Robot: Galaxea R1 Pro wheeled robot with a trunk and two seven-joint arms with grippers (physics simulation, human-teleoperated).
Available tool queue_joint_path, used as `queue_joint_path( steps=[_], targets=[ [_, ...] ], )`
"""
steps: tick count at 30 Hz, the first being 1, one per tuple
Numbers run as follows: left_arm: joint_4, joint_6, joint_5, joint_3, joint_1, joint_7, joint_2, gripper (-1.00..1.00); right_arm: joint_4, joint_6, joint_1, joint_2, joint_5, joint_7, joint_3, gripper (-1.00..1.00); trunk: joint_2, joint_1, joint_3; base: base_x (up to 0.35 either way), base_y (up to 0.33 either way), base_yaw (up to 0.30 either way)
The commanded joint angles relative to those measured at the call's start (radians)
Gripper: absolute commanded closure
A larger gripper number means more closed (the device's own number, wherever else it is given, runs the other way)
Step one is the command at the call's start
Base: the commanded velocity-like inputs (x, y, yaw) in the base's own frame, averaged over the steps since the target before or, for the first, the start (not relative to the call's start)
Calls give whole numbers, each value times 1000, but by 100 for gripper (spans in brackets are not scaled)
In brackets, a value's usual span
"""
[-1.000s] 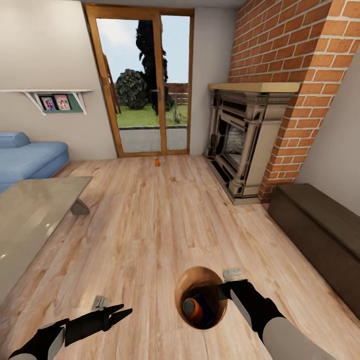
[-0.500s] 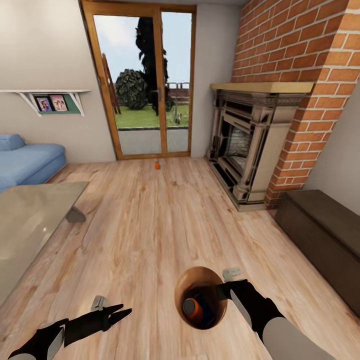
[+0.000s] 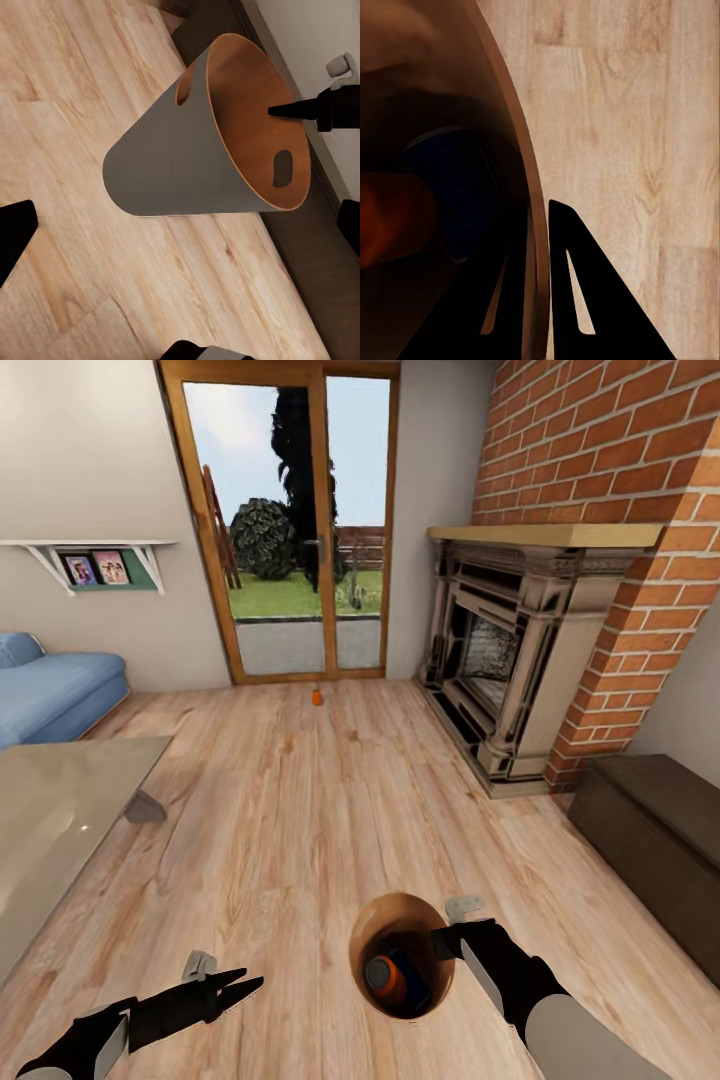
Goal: Put the three can of soda from the living room inside the tash can in the kitchen.
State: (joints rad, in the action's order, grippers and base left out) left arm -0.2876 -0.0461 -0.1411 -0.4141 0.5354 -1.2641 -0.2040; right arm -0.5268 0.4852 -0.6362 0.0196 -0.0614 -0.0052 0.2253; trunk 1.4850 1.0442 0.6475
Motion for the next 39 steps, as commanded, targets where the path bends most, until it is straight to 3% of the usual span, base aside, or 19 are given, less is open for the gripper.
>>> queue_joint_path(
  steps=[1,16,39],
  targets=[
    [0,0,0,0,0,0,0,-100,-1,0,0,0,-9,7,-1,100,0,0,0,346,106,0],
    [0,0,0,0,0,0,0,-100,-1,0,0,0,-9,8,-1,100,0,0,0,346,98,57],
    [-1,0,1,0,0,0,-2,-100,-1,0,0,0,-9,7,-1,100,0,0,0,346,5,3]
  ],
)
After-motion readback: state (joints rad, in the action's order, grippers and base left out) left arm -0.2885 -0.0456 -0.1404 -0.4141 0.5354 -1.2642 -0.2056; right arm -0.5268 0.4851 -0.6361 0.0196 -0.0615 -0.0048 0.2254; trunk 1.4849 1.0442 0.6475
